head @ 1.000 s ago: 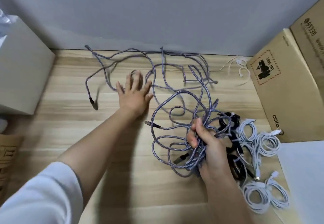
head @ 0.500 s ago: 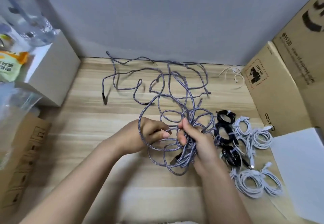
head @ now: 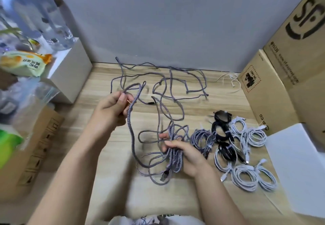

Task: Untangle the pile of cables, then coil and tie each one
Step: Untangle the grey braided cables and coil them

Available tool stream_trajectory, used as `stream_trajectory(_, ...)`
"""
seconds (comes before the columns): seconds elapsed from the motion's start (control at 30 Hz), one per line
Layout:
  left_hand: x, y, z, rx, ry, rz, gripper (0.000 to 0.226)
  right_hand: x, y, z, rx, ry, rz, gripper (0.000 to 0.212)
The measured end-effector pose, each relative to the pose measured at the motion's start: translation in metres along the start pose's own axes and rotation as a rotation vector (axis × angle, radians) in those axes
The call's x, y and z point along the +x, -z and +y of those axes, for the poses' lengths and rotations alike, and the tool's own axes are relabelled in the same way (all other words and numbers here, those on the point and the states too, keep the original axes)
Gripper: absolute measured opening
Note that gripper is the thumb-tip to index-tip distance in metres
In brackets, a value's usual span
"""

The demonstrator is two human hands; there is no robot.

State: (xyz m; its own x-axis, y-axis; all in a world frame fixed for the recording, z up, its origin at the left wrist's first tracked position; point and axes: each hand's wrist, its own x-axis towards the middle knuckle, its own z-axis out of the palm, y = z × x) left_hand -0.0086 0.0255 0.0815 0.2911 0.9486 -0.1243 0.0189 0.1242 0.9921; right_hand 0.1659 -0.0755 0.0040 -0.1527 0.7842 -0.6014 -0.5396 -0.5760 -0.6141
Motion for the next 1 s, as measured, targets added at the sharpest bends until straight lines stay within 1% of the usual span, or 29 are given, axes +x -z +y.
stream_trajectory(0.07,-0.007,-0.015,0.006,-0.009,-0.012,-0.059,0.031,0.012,-0.004,0.015,-0.044,-0.038,0.034,0.023)
stream_trajectory(0.1,-0.008,-0.021,0.006,0.000,-0.009,-0.080,0.033,0.017,-0.005,0.021,-0.100,-0.029,0.096,0.022)
stream_trajectory(0.2,-0.013,-0.034,0.006,0.029,0.022,-0.128,0.033,0.017,-0.005,0.026,-0.365,0.063,0.216,0.026)
stream_trajectory(0.27,-0.014,-0.038,0.005,0.060,0.025,-0.125,0.033,0.014,0.002,0.023,-0.688,0.094,0.276,0.030)
stream_trajectory(0.3,-0.014,-0.039,0.004,0.079,0.014,-0.113,0.033,0.012,0.006,0.021,-0.892,0.134,0.341,0.035)
stream_trajectory(0.33,-0.015,-0.040,0.004,0.098,0.003,-0.103,0.033,0.007,0.009,0.016,-1.041,0.191,0.405,0.043)
stream_trajectory(0.37,-0.015,-0.040,0.003,0.112,-0.004,-0.097,0.033,0.001,0.008,0.009,-1.076,0.273,0.456,0.044)
stream_trajectory(0.4,-0.015,-0.040,0.003,0.122,-0.003,-0.091,0.033,-0.007,0.006,0.000,-0.996,0.359,0.475,0.037)
stream_trajectory(0.43,-0.016,-0.040,0.003,0.129,-0.001,-0.082,0.032,-0.014,0.002,-0.010,-0.777,0.409,0.446,0.028)
stream_trajectory(0.47,-0.016,-0.040,0.002,0.136,0.004,-0.075,0.031,-0.024,-0.004,-0.020,-0.519,0.410,0.361,0.027)
stream_trajectory(0.5,-0.016,-0.040,0.002,0.138,0.005,-0.074,0.031,-0.032,-0.009,-0.029,-0.274,0.395,0.250,0.037)
stream_trajectory(0.53,-0.017,-0.040,0.002,0.137,0.005,-0.081,0.030,-0.039,-0.013,-0.036,-0.105,0.373,0.143,0.048)
stream_trajectory(0.57,-0.017,-0.041,0.001,0.133,0.004,-0.090,0.030,-0.046,-0.018,-0.042,-0.029,0.350,0.074,0.055)
stream_trajectory(0.6,-0.017,-0.041,0.002,0.128,0.005,-0.098,0.029,-0.052,-0.022,-0.045,-0.003,0.340,0.028,0.056)
stream_trajectory(0.67,-0.015,-0.041,0.001,0.124,0.015,-0.111,0.030,-0.059,-0.030,-0.050,0.022,0.359,0.004,0.046)
stream_trajectory(0.77,-0.016,-0.041,0.001,0.080,0.069,-0.158,0.030,-0.061,-0.035,-0.052,0.061,0.421,0.036,0.033)
stream_trajectory(0.83,-0.016,-0.039,0.002,-0.063,0.167,-0.236,0.029,-0.056,-0.033,-0.052,0.066,0.452,0.100,0.029)
stream_trajectory(0.87,-0.015,-0.036,0.002,-0.197,0.257,-0.304,0.028,-0.055,-0.032,-0.052,0.052,0.469,0.134,0.026)
stream_trajectory(0.9,-0.014,-0.034,0.001,-0.374,0.372,-0.412,0.028,-0.053,-0.031,-0.051,0.028,0.482,0.166,0.024)
stream_trajectory(0.97,-0.012,-0.033,0.002,-0.854,0.583,-0.696,0.026,-0.052,-0.033,-0.050,-0.083,0.505,0.223,0.018)
stream_trajectory(1.0,-0.012,-0.033,0.004,-1.044,0.635,-0.773,0.025,-0.050,-0.035,-0.048,-0.189,0.520,0.258,0.016)
